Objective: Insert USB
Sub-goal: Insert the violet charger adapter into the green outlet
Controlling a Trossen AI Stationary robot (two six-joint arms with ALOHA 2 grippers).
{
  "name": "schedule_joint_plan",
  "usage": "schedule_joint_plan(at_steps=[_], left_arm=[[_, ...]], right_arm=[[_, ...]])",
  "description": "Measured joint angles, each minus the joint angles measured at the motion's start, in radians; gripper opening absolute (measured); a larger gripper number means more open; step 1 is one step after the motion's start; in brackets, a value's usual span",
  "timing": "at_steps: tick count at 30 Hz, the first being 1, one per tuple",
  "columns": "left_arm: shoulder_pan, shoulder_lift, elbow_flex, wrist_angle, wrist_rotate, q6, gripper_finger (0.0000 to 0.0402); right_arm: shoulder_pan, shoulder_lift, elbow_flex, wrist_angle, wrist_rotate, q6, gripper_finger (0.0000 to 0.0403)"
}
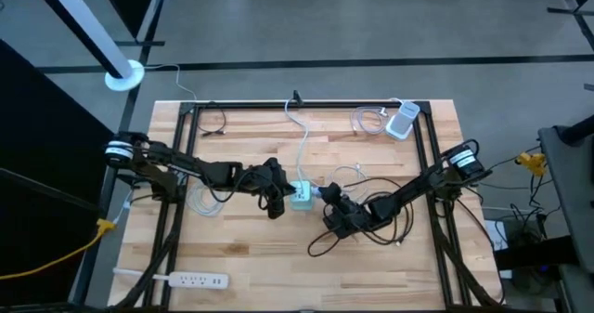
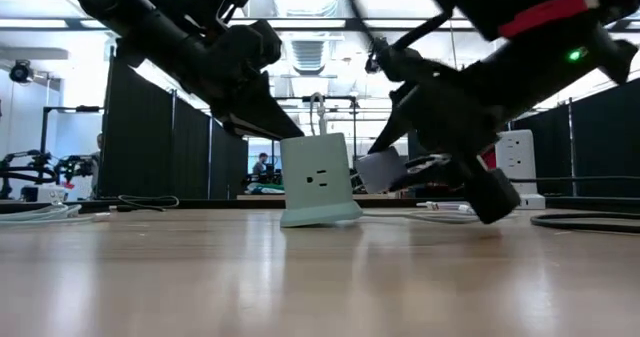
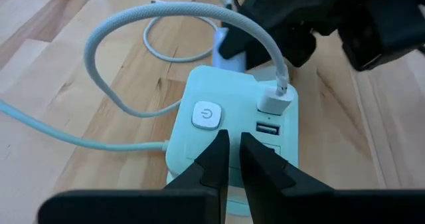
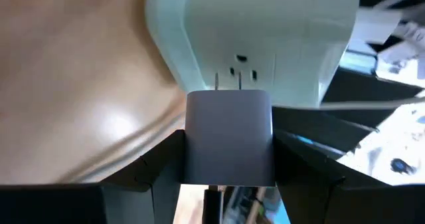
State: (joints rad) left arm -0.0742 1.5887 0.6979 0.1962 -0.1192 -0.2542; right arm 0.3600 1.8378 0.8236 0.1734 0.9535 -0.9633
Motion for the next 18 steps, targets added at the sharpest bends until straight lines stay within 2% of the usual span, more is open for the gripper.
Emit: schedule_joint_plan(at_steps=[3, 18], left_arm=[[0.000, 0.000, 0.000, -0.004, 0.000, 0.001, 0.0027], [0.000, -0.001, 0.000, -0.008, 0.002, 0.004, 0.0027]], right_arm=[[-0.007, 0.020, 0.019, 0.001, 0.034, -0.005, 0.0188], [0.022, 0.027, 0.028, 0.032, 0.013, 0.073, 0.0188]])
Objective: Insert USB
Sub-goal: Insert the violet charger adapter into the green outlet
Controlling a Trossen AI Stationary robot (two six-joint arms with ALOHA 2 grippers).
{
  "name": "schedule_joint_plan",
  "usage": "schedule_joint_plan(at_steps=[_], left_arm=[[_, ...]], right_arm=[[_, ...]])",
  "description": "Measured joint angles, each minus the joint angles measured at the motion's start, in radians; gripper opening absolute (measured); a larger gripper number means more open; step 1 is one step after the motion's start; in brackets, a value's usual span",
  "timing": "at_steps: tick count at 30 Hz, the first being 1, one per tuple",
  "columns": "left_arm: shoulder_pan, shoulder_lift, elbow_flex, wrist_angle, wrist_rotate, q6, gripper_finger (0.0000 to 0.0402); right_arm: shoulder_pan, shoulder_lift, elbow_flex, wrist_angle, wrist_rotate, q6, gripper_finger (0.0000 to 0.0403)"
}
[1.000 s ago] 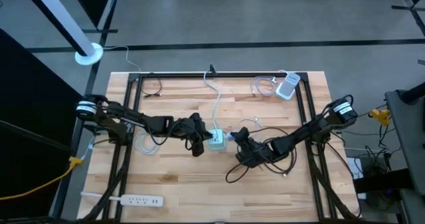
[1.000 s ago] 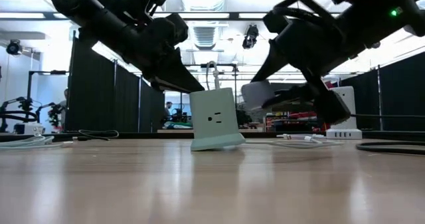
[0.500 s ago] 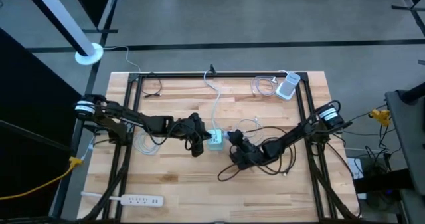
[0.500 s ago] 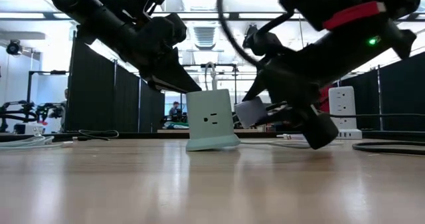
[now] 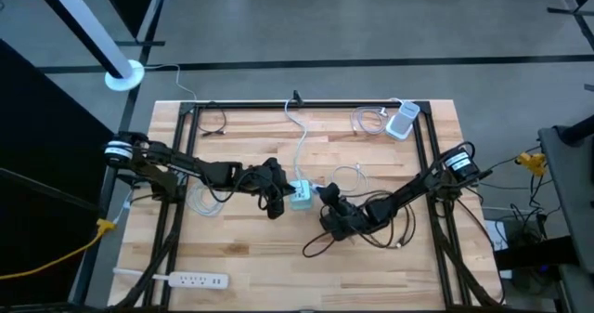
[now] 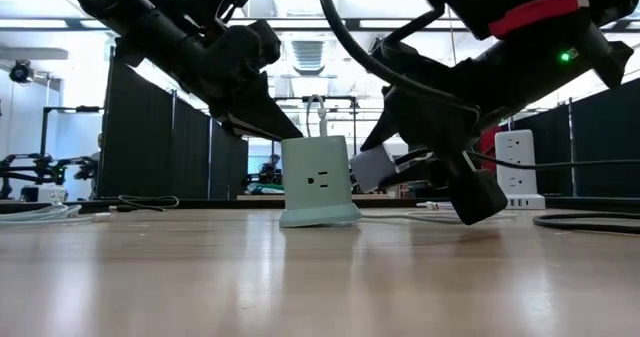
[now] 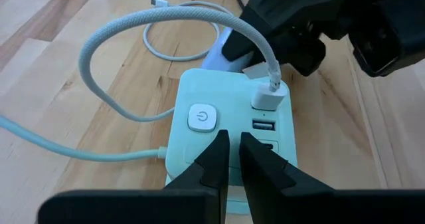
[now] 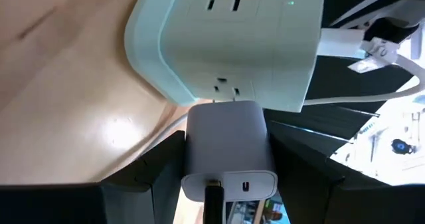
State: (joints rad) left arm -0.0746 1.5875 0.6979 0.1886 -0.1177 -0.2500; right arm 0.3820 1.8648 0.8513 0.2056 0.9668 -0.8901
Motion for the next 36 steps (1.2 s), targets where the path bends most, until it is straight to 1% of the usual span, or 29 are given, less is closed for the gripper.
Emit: schedule_joint_plan(at_steps=[4, 10, 20, 29, 34, 36], left_arm=[[0.000, 0.000, 0.000, 0.001, 0.002, 0.002, 0.0027], [-0.002, 0.000, 0.000, 0.003, 0.003, 0.004, 0.0027], [-0.025, -0.004, 0.000, -0.007, -0.011, 0.040, 0.0027], [-0.028, -0.004, 0.000, -0.009, 0.000, 0.026, 0.0027], [-0.031, -0.004, 0.000, -0.013, 0.003, 0.015, 0.0027], [-0.034, -0.006, 0.000, -0.015, 0.003, 0.017, 0.0027]], right_arm=[[0.018, 0.000, 0.001, 0.000, 0.021, -0.005, 0.0188], [0.046, -0.002, -0.001, -0.014, 0.026, 0.031, 0.0188], [0.029, -0.002, -0.006, -0.028, -0.009, 0.094, 0.0188], [0.007, -0.002, -0.009, -0.016, -0.009, -0.035, 0.0188], [-0.011, -0.004, -0.011, -0.009, -0.058, -0.050, 0.0188], [-0.013, -0.004, -0.011, 0.004, -0.063, -0.065, 0.0188]])
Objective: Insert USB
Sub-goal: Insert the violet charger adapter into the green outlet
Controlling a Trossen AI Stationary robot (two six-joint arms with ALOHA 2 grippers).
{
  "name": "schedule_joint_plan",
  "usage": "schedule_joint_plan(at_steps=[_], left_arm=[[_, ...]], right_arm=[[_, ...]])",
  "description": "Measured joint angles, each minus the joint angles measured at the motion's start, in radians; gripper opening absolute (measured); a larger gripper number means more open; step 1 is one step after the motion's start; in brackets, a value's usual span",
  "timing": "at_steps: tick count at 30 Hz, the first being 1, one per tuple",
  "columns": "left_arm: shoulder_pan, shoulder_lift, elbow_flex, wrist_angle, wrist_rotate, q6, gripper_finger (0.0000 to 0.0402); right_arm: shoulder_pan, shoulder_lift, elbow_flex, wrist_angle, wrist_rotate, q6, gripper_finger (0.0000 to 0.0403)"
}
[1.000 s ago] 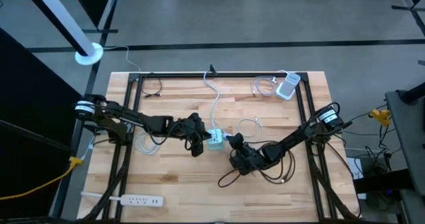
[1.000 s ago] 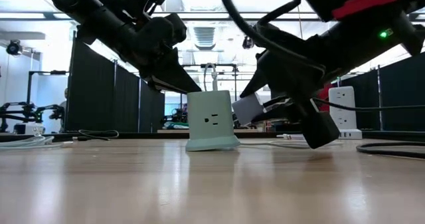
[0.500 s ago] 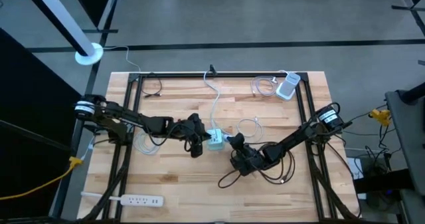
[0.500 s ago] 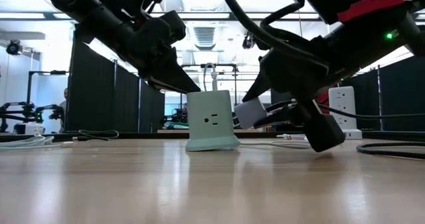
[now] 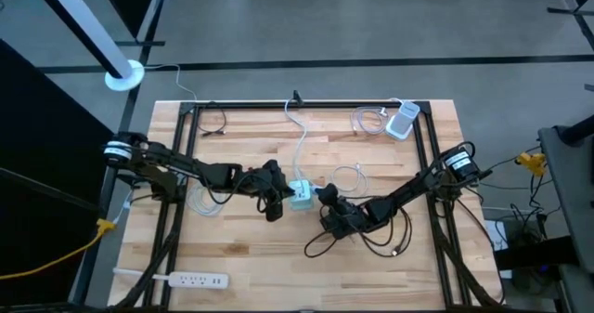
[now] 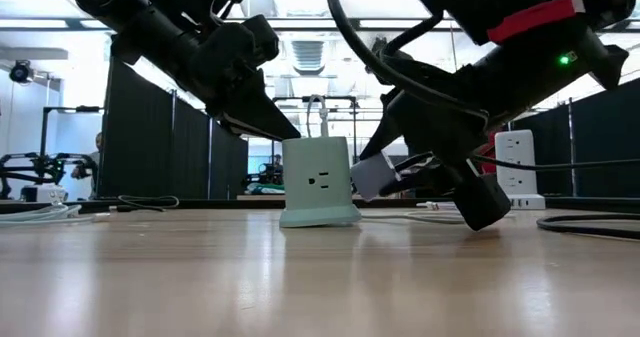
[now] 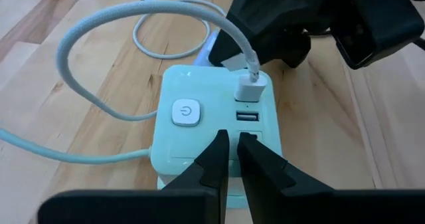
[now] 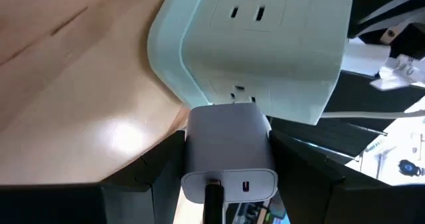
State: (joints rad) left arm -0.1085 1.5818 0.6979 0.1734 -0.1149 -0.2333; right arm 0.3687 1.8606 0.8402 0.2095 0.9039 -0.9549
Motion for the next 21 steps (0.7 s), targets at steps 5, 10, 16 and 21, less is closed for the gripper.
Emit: schedule_joint_plan(at_steps=[5, 10, 16, 21], left_arm=[[-0.002, -0.020, 0.000, -0.032, 0.009, 0.006, 0.0027], [-0.007, -0.128, -0.003, -0.290, 0.043, 0.018, 0.0027], [-0.010, -0.272, -0.008, -0.451, -0.020, 0.004, 0.0027], [-0.022, -0.290, -0.039, -0.500, -0.040, -0.037, 0.0027]], right_arm=[[0.001, -0.017, 0.000, 0.054, -0.007, -0.054, 0.0188], [0.001, -0.052, 0.000, 0.061, -0.007, -0.067, 0.0188], [0.001, -0.068, -0.004, 0.053, -0.048, -0.048, 0.0188], [0.002, -0.088, -0.003, 0.062, -0.054, -0.089, 0.0188]])
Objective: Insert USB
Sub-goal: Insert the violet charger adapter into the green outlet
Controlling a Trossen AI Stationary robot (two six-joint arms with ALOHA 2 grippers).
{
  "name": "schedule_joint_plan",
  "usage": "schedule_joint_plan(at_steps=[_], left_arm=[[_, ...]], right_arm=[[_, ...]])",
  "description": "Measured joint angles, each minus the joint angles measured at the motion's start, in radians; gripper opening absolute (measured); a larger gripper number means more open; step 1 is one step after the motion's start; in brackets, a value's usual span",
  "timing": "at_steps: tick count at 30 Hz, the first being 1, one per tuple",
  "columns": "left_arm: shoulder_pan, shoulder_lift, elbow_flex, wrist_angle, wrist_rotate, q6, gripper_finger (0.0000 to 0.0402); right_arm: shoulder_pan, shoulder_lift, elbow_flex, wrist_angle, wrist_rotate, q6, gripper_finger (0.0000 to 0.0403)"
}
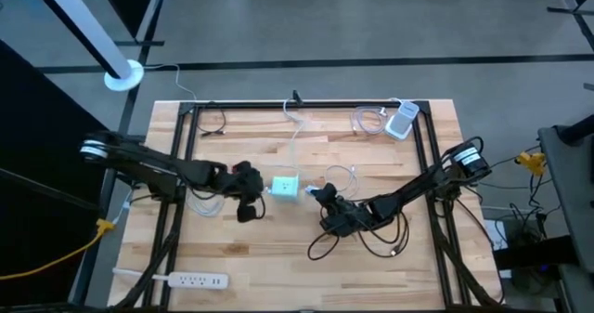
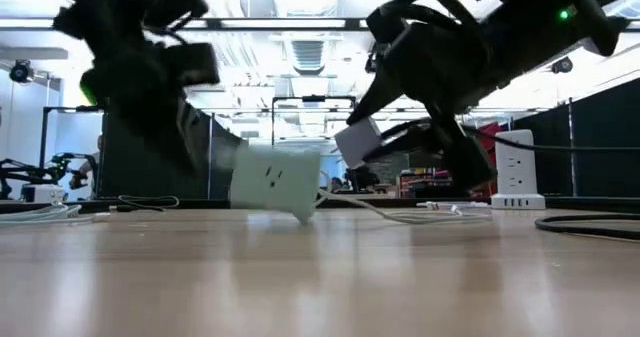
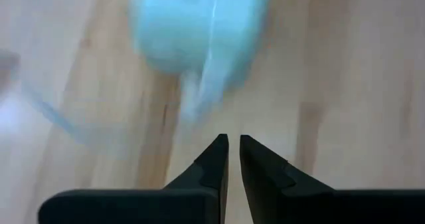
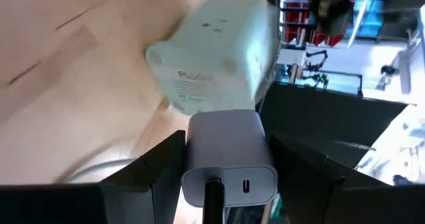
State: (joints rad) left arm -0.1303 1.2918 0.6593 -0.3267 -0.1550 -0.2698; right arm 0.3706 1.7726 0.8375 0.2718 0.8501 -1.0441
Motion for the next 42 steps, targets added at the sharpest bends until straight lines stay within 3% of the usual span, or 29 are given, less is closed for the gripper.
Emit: schedule_joint_plan(at_steps=[7, 16, 23, 27, 32, 42], left_arm=[[0.001, 0.037, -0.044, 0.087, -0.016, -0.013, 0.0027], [0.000, 0.064, -0.077, 0.084, -0.020, -0.042, 0.0027], [0.000, 0.064, -0.181, 0.216, -0.061, -0.072, 0.0027], [0.000, 0.066, -0.245, 0.372, -0.114, -0.073, 0.0027], [0.000, 0.120, -0.285, 0.581, -0.193, -0.023, 0.0027], [0.016, 0.417, -0.222, 0.926, -0.197, 0.108, 0.0027]], right_arm=[[-0.025, -0.054, 0.042, -0.035, -0.135, -0.063, 0.0188], [-0.163, -0.030, 0.376, -0.511, -0.403, 0.041, 0.0188], [-0.235, -0.013, 0.501, -0.588, -0.570, -0.153, 0.0188], [-0.273, 0.024, 0.591, -0.700, -0.594, -0.243, 0.0188], [-0.306, 0.079, 0.695, -0.850, -0.626, -0.210, 0.0188], [-0.314, 0.086, 0.713, -0.965, -0.623, -0.310, 0.0188]])
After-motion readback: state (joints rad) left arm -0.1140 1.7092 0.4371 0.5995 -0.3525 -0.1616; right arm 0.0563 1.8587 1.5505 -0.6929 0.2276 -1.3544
